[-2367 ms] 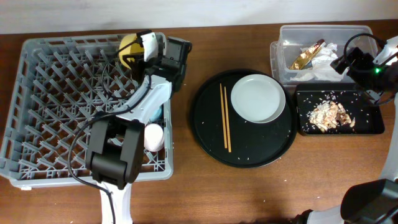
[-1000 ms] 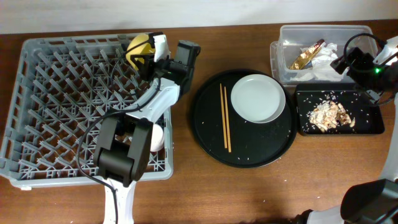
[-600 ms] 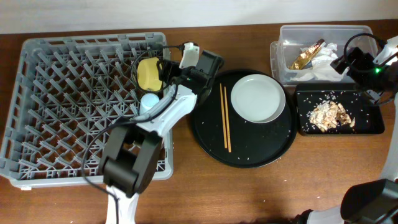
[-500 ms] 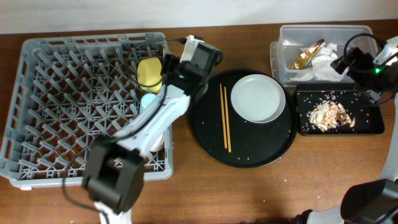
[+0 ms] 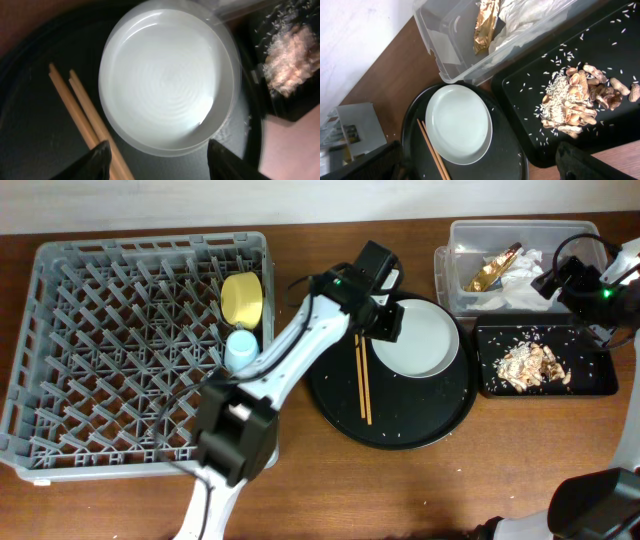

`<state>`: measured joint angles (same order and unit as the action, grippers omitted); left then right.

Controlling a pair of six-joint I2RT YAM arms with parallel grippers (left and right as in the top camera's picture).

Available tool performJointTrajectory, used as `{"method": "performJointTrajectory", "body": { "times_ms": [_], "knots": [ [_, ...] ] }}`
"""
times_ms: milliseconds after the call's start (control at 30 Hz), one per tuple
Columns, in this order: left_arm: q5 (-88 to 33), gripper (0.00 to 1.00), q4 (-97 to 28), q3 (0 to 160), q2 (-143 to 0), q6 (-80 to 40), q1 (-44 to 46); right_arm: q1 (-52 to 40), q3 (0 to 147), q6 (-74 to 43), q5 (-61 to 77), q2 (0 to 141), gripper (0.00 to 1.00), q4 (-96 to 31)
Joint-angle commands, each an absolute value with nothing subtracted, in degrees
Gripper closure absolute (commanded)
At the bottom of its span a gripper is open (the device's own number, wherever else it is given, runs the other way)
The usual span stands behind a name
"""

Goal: Sort waste into correct bins and load items into the dishwasher rack
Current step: 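Grasp the white plate edge with the left gripper and lift it, then stand the white plate upright in the rack with the left gripper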

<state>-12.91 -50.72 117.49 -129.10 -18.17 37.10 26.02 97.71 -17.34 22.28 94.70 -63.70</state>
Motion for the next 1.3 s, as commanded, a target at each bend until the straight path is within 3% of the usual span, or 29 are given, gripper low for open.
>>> {"method": "performJointTrajectory", "body": {
  "times_ms": [0,67,200,233,267,467,600,700,800,900,1000,1100,1267],
  "knots": [
    [-12.1,0.38,-57.3,130.5,-141.4,-15.8,36.9,25.8,98.3,-16.7,21.8,94.0,0.02,-63.7],
    [-5.2,0.33,-57.7,130.6,-142.8,-17.3,37.0,25.8,98.3,-16.7,21.8,94.0,0.02,-63.7],
    [-3.8,0.34,-55.7,130.6,-143.7,-17.3,37.5,25.8,98.3,-16.7,21.8,94.0,0.01,-63.7],
    [-3.8,0.35,-54.9,130.6,-143.7,-17.3,38.0,25.8,98.3,-16.7,21.8,94.0,0.02,-63.7],
    [-3.6,0.43,-54.0,130.6,-143.7,-17.3,39.0,25.8,98.3,-16.7,21.8,94.0,0.02,-63.7],
    [-1.7,0.44,-53.7,130.5,-146.1,-17.3,39.1,25.8,98.3,-16.7,21.8,94.0,0.02,-63.7],
    [-1.7,0.60,-53.4,130.5,-147.5,-17.3,39.1,25.8,98.3,-16.7,21.8,94.0,0.02,-63.7],
    [-1.7,1.00,-53.2,130.5,-147.5,-17.3,39.1,25.8,98.3,-16.7,21.8,94.0,0.02,-63.7],
    [-1.7,1.00,-58.0,136.2,-147.5,-17.2,38.5,25.8,98.3,-16.7,21.8,94.0,0.02,-63.7],
    [-0.5,1.00,-72.2,155.2,-147.5,-13.1,36.0,25.8,98.3,-16.7,21.8,94.0,0.01,-63.7],
    [16.4,1.00,-89.6,178.9,-147.5,-13.1,32.2,25.8,98.3,-16.7,21.8,94.0,0.02,-63.7],
    [29.6,1.00,-96.7,179.7,-140.7,-10.6,28.6,25.8,98.3,-16.7,21.8,94.0,0.02,-63.7],
    [29.9,1.00,-96.7,175.7,-122.9,-5.4,26.7,25.8,98.3,-16.7,21.8,94.0,0.02,-63.7]
  ]
}}
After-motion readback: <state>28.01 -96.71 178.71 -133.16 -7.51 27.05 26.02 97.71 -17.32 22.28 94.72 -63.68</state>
